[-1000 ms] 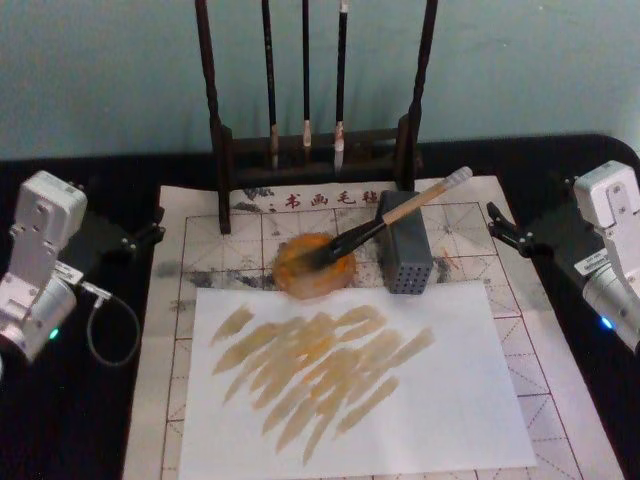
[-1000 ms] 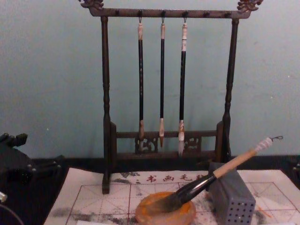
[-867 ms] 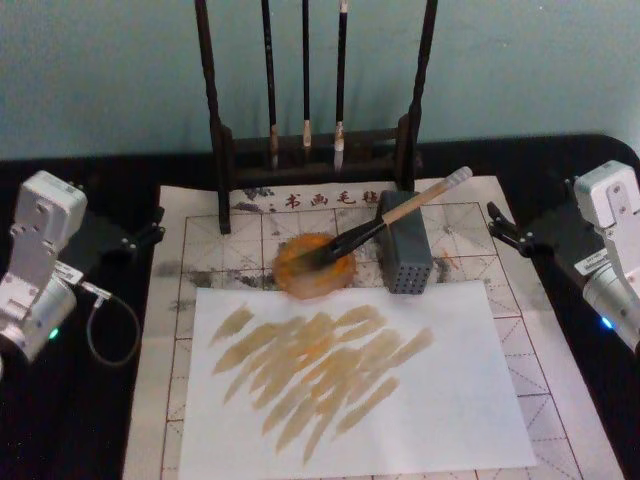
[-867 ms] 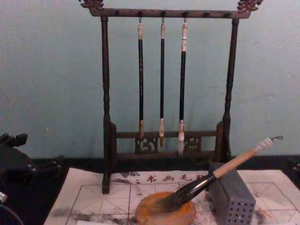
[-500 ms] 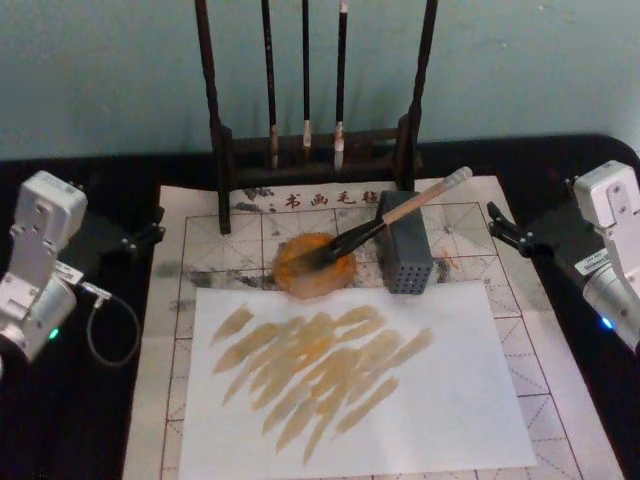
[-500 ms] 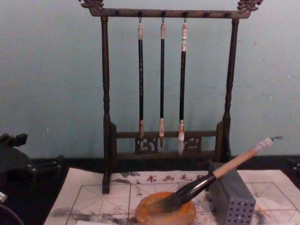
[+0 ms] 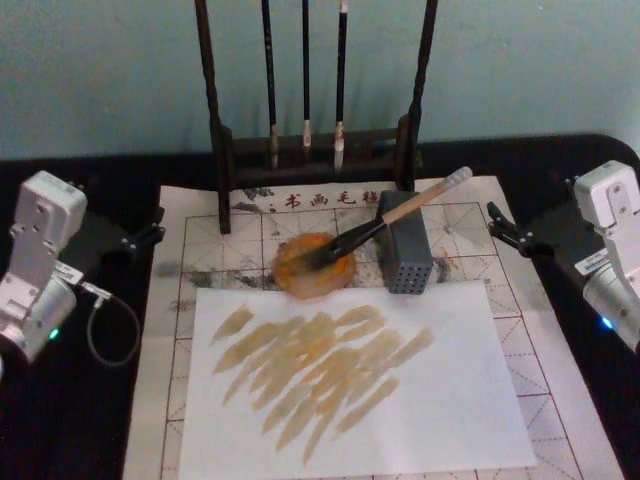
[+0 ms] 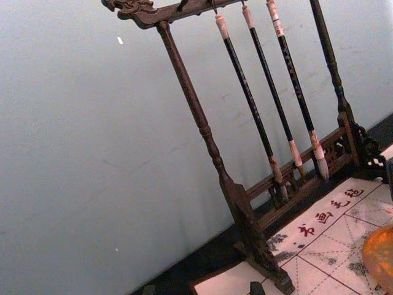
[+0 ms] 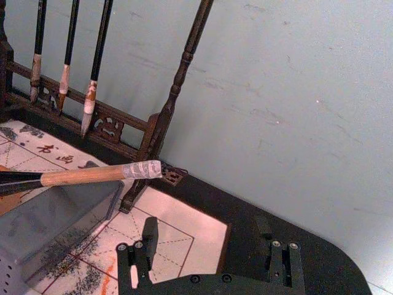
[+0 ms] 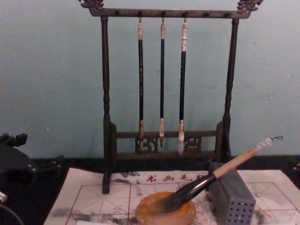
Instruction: Pick up the brush from the inkstone, write on the paper, then place the brush back to its original position.
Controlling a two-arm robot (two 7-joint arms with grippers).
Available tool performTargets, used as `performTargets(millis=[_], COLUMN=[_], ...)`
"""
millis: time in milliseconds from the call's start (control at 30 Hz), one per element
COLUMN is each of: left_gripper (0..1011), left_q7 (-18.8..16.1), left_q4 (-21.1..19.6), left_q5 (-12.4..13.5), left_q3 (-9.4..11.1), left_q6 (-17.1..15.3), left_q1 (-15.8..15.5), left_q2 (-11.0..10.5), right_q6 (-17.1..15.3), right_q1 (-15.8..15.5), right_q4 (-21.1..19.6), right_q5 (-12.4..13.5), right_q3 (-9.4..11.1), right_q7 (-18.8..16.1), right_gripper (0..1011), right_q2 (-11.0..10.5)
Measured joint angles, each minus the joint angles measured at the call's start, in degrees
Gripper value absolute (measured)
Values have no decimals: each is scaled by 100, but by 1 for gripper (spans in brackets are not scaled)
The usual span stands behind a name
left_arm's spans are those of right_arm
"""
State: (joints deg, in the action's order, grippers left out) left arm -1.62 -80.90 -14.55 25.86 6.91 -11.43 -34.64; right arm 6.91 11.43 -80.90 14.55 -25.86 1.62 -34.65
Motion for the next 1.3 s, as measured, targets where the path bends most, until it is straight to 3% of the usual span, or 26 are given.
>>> performTargets(millis=[300,400,800,867,900,1300], left_gripper=[1001,1001,1001,1001,1001,1001], left_q7=[0,0,0,0,0,0], left_q4=[0,0,0,0,0,0], left_q5=[0,0,0,0,0,0], left_q3=[0,0,0,0,0,0], left_q6=[0,0,0,0,0,0], left_q1=[0,0,0,0,0,0], left_q2=[0,0,0,0,0,0], right_q6=[48,109,85,21,21,-445], right_q1=[-16,-65,-351,-382,-382,-316], right_q4=[5,5,-48,-27,-27,344], right_q5=[-3,136,1353,1664,1664,2877], right_q3=[54,142,602,683,683,1082], right_q7=[-60,-210,-1134,-1403,-1403,-2376], right_gripper=[1000,1000,1000,1000,1000,1000], right_q2=[28,71,327,420,420,933])
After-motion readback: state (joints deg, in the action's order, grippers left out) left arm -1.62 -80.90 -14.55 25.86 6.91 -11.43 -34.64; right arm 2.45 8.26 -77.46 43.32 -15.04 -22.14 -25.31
